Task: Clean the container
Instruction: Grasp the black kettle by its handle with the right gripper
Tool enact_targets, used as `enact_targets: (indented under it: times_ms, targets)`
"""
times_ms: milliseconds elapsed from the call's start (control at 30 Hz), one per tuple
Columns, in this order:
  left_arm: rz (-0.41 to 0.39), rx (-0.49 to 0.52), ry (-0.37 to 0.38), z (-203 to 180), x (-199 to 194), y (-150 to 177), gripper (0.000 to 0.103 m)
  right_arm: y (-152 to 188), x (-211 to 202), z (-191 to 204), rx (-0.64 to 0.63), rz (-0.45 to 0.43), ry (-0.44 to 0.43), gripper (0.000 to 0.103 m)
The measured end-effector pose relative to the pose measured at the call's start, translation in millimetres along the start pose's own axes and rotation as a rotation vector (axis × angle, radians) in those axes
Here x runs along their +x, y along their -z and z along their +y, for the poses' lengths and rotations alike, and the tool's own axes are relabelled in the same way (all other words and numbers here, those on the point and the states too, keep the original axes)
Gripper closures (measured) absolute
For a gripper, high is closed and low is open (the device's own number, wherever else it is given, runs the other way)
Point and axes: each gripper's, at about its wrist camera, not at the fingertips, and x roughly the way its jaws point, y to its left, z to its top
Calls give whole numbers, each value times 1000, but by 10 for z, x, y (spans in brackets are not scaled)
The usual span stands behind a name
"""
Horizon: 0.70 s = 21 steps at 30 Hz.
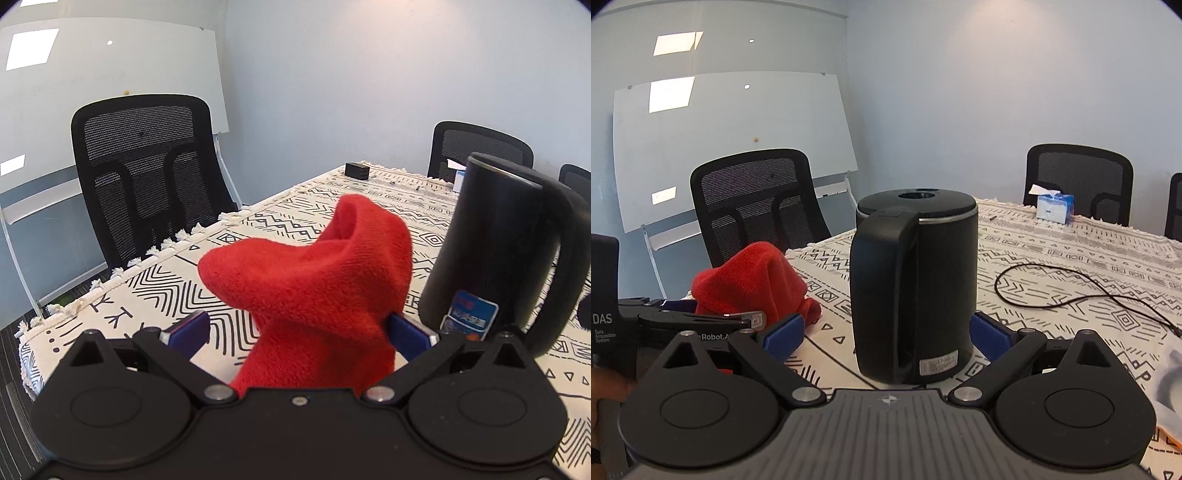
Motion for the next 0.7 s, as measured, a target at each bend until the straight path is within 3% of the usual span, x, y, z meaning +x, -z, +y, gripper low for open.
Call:
enact_targets:
  times_ms: [100,167,233,467,533,600,700]
  targets:
    - [6,-5,1,11,64,-18,0,-28,106,48,1,-19,35,6]
    - [11,-4,2,1,100,-22,0,-33,169,78,-5,-30,60,12]
    - [16,-1,3,-12,131,-22,0,-10,229,121,-38,-31,103,36]
    - [34,1,20,-55,211,26,0,126,284,67,-41,-30,96,55]
    - [42,5,22,-75,230,48,0,146,256,70,-58,-31,91,73]
    - [49,2,32,-61,269,73,1,154,215,7,-50,-27,102,73]
    - [48,-18,86,-23,310,133,11,163,166,-130,-32,-25,97,73]
